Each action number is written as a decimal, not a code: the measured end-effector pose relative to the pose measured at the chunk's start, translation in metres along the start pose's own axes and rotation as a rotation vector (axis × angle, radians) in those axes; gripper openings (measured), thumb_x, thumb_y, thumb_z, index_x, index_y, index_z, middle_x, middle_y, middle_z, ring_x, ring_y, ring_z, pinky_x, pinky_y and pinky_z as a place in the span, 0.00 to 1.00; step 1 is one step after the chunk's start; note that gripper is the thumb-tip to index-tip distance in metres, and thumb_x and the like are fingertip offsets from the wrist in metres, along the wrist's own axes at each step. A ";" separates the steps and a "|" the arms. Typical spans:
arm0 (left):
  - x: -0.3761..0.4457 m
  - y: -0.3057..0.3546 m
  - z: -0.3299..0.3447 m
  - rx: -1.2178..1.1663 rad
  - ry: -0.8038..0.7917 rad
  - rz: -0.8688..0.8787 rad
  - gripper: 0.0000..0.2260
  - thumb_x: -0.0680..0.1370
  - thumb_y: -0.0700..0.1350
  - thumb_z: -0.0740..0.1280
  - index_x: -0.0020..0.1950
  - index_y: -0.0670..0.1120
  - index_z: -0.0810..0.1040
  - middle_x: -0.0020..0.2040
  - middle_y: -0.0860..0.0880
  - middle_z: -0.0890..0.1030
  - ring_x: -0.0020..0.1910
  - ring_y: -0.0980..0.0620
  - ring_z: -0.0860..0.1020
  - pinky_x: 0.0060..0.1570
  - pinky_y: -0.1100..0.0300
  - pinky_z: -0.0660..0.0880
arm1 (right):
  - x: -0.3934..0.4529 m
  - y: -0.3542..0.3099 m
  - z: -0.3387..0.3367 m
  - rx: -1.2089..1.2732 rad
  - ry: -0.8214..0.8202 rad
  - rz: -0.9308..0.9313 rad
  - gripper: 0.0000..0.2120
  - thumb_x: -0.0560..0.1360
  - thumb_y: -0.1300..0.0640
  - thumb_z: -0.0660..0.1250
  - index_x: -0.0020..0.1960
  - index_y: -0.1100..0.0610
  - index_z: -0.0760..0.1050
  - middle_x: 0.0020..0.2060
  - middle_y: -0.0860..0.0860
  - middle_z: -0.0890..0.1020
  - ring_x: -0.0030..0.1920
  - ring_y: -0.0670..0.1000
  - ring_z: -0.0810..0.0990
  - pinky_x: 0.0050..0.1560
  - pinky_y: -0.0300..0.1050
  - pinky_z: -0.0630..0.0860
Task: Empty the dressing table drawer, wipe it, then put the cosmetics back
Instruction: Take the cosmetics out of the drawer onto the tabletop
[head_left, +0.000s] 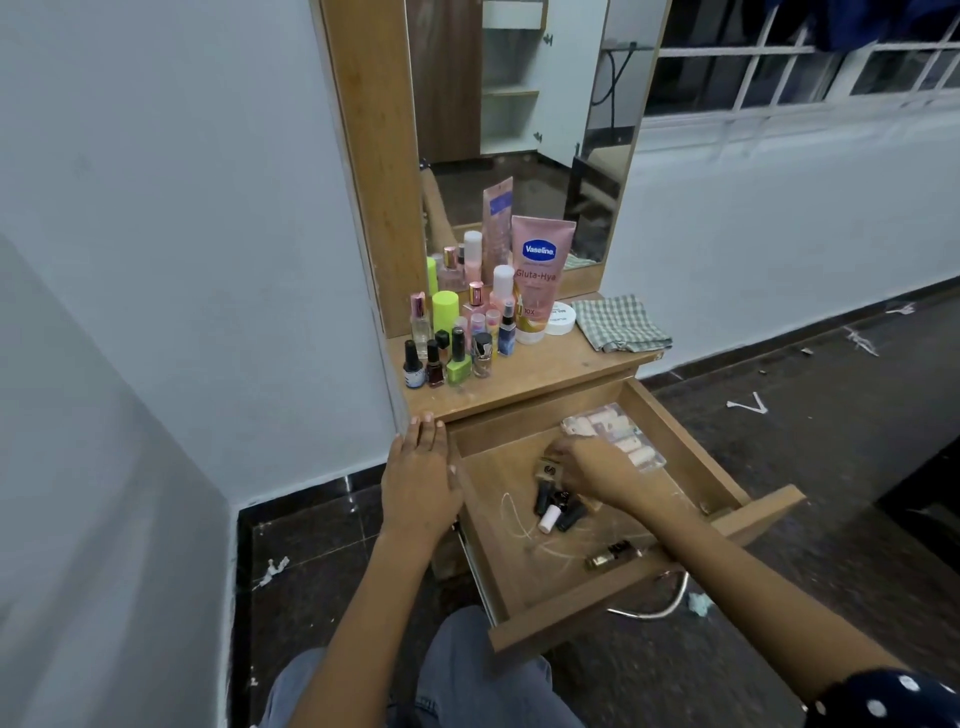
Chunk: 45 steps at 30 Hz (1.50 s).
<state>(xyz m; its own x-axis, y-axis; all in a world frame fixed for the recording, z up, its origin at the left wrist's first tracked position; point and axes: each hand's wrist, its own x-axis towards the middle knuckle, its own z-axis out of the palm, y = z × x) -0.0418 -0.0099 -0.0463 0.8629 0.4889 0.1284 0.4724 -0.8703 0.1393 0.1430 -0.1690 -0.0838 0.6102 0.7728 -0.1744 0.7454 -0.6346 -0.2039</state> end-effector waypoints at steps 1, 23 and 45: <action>0.000 0.000 0.000 0.000 -0.004 0.000 0.26 0.80 0.46 0.54 0.77 0.42 0.53 0.78 0.44 0.53 0.77 0.47 0.51 0.75 0.53 0.49 | 0.001 -0.001 0.004 -0.044 -0.059 -0.067 0.19 0.73 0.63 0.64 0.64 0.52 0.75 0.62 0.53 0.77 0.59 0.55 0.76 0.57 0.47 0.74; -0.004 -0.001 0.003 -0.008 0.003 0.002 0.26 0.80 0.45 0.55 0.77 0.42 0.52 0.78 0.44 0.51 0.77 0.47 0.48 0.74 0.54 0.48 | 0.016 -0.105 -0.038 0.755 0.599 -0.224 0.19 0.68 0.54 0.75 0.56 0.57 0.77 0.47 0.47 0.78 0.46 0.43 0.78 0.47 0.35 0.77; -0.008 -0.003 0.015 -0.059 0.047 0.030 0.28 0.79 0.44 0.56 0.78 0.42 0.51 0.78 0.44 0.49 0.77 0.47 0.47 0.74 0.53 0.46 | 0.020 -0.084 -0.036 0.601 0.574 -0.175 0.07 0.67 0.59 0.77 0.43 0.55 0.80 0.39 0.48 0.82 0.37 0.44 0.80 0.40 0.40 0.79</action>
<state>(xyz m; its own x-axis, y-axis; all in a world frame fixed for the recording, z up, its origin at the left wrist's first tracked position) -0.0473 -0.0118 -0.0627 0.8666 0.4657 0.1789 0.4336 -0.8805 0.1918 0.1023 -0.0998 -0.0356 0.6616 0.6403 0.3904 0.6720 -0.2751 -0.6876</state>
